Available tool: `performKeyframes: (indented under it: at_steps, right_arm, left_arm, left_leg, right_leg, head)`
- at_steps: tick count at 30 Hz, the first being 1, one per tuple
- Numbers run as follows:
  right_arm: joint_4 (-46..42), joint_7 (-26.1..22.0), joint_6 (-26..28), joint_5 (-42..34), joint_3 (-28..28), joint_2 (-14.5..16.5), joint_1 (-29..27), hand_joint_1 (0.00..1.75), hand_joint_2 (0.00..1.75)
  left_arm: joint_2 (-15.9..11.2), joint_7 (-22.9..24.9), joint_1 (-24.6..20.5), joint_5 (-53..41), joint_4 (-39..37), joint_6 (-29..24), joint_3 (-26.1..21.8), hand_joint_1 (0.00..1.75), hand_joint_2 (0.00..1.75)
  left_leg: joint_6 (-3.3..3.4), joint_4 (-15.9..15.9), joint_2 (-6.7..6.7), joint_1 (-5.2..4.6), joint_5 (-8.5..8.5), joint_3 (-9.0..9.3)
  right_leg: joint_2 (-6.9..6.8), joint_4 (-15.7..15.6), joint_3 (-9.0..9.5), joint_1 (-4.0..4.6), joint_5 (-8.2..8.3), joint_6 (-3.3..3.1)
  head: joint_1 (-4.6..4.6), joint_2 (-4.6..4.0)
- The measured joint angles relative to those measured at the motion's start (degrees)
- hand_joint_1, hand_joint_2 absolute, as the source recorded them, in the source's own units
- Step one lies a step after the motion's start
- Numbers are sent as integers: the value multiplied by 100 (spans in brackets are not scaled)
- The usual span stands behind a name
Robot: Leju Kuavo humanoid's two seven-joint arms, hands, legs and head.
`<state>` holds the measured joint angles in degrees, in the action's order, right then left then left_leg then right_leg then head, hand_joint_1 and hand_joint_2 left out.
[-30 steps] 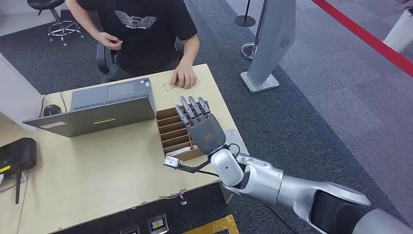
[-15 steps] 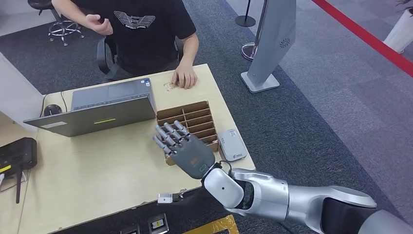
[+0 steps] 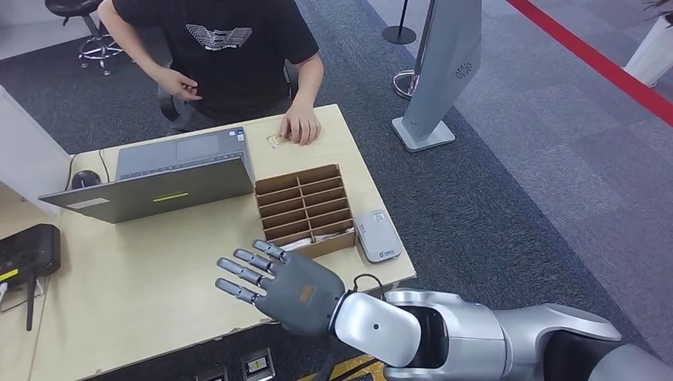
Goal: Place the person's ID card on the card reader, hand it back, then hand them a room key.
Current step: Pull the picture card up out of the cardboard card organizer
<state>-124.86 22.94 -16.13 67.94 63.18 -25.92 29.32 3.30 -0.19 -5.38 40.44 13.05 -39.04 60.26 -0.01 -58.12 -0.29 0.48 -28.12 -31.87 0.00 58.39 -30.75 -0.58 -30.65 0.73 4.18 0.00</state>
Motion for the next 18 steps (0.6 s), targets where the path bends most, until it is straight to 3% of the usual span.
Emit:
performKeyframes:
  at_steps: [18]
  right_arm:
    - [970, 242, 2095, -490, -505, -85, -401, 0, 175]
  left_arm:
    - [14, -5, -16, 16, 0, -61, 0, 0, 0]
  left_leg:
    - [0, 0, -2, 0, 0, -3]
  right_leg:
    - [-1, 0, 0, 0, 0, 0]
  head:
    - [0, 0]
